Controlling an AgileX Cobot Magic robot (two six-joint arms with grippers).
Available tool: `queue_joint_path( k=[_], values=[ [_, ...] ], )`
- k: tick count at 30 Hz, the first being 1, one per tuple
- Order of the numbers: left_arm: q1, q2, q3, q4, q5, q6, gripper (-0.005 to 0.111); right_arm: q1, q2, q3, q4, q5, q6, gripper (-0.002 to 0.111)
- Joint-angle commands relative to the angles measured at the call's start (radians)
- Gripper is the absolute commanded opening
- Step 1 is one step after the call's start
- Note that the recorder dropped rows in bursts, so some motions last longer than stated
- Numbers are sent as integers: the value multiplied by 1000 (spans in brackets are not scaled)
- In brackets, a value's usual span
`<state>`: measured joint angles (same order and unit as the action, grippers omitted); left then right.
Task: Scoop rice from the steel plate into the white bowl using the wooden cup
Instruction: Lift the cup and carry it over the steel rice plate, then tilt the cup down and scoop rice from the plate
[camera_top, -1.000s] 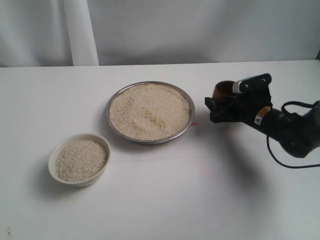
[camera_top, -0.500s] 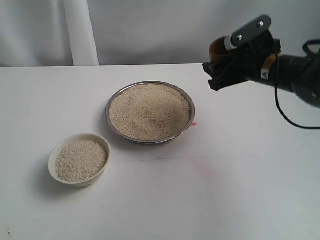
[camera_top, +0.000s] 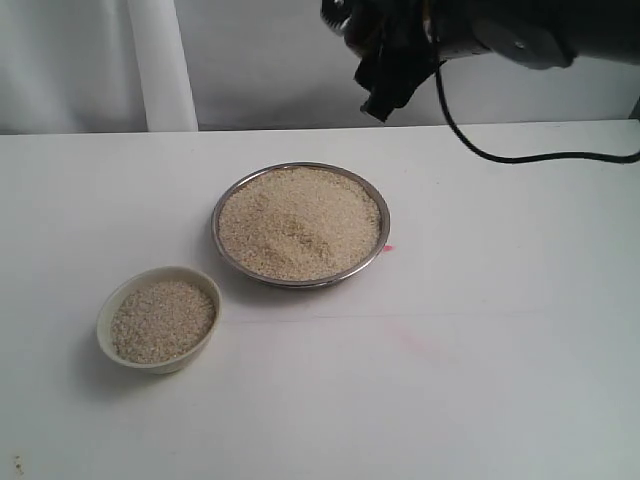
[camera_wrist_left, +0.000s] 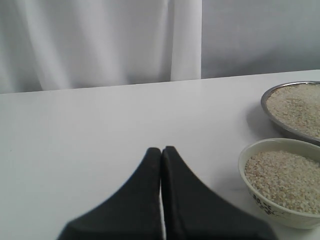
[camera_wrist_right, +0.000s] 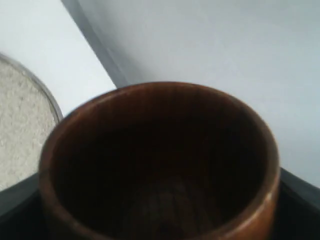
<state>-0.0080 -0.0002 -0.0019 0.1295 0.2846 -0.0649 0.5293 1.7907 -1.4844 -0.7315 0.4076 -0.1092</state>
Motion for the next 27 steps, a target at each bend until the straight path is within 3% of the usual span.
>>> queue_joint_path(
  k=[1,10,20,27],
  values=[
    [-3,0,2,-8,-11,-5,0,59,70,-97,0,189,-188,0],
    [-3,0,2,-8,-11,-5,0,151,230,-184,-26,375,-453,0],
    [-3,0,2,-8,-11,-5,0,228,411,-190,-381,547,-467,0],
    [-3,0,2,-8,-11,-5,0,228,461,-192,-457,588,-511,0]
  ],
)
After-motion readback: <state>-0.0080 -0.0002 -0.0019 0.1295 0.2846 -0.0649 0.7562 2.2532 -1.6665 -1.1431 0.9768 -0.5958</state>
